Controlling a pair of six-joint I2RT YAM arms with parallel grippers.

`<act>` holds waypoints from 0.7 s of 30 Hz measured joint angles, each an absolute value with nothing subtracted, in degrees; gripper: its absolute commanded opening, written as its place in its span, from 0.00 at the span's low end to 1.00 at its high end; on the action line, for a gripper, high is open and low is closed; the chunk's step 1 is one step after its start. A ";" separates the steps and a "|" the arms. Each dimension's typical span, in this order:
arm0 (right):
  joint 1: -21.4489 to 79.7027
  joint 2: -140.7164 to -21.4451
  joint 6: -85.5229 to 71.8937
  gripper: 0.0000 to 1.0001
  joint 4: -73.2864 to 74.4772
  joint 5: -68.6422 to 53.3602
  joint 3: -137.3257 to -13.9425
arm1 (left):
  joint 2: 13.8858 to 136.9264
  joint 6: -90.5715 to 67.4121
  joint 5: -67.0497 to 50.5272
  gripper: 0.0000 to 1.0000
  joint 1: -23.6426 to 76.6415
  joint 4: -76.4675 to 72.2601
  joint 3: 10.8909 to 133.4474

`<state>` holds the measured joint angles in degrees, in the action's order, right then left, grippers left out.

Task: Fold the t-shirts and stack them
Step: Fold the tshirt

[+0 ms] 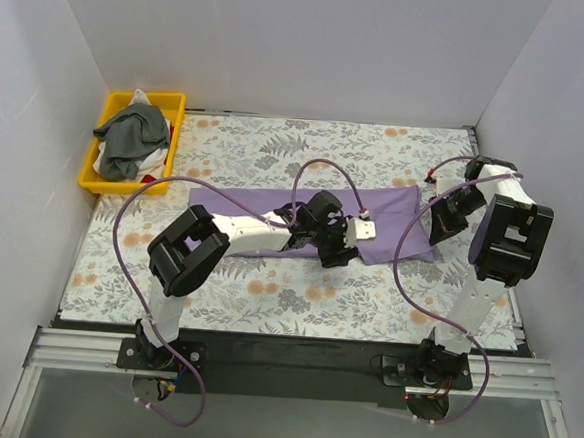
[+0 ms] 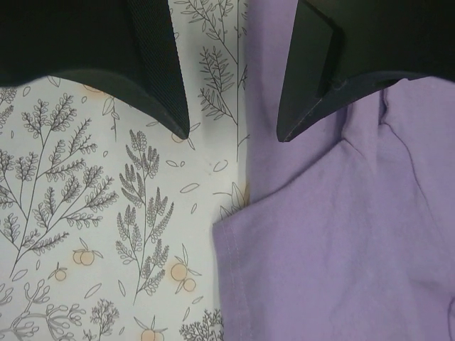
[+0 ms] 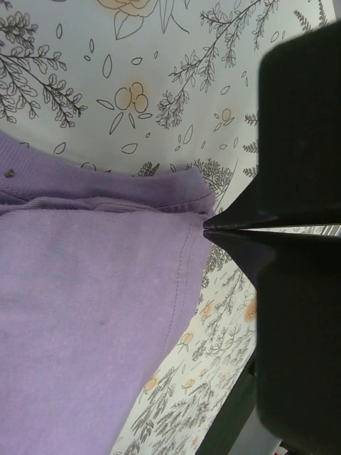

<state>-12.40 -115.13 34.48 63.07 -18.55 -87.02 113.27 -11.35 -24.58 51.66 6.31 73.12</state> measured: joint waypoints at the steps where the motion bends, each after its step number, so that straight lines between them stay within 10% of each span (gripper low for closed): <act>1: -12.40 -115.15 34.46 0.01 63.07 -18.57 -87.05 | 113.27 -11.53 -24.58 0.51 51.75 5.63 73.28; 5: -12.40 -115.15 34.48 0.01 63.09 -19.16 -87.61 | 113.27 -11.55 -24.60 0.49 52.49 2.07 73.10; 9: -12.45 -115.15 34.28 0.22 63.16 -19.46 -88.07 | 113.30 -8.84 -24.40 0.47 54.74 -2.37 71.66; 21: -13.13 -115.33 34.41 0.21 63.57 -19.46 -88.07 | 120.40 4.45 -21.50 0.40 58.70 -13.82 70.94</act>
<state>-13.13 -115.33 34.41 63.57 -19.46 -88.07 120.40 4.45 -21.50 58.70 -13.82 70.94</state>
